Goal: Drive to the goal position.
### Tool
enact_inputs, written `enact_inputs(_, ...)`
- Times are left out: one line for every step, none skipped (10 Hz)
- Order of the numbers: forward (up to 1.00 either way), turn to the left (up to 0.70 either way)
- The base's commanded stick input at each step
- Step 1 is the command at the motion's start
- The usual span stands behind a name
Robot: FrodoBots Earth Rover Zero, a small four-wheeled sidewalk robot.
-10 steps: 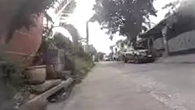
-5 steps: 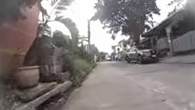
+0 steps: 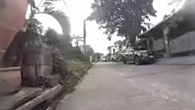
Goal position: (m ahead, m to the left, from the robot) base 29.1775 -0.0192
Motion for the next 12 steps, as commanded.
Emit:
enact_inputs(0.70, 0.00)
enact_inputs(0.70, 0.00)
enact_inputs(0.70, 0.00)
enact_inputs(0.70, 0.00)
enact_inputs(0.70, 0.00)
enact_inputs(0.70, 0.00)
enact_inputs(0.70, 0.00)
enact_inputs(0.70, 0.00)
enact_inputs(0.70, 0.00)
enact_inputs(0.70, 0.00)
enact_inputs(0.70, 0.00)
enact_inputs(0.70, 0.00)
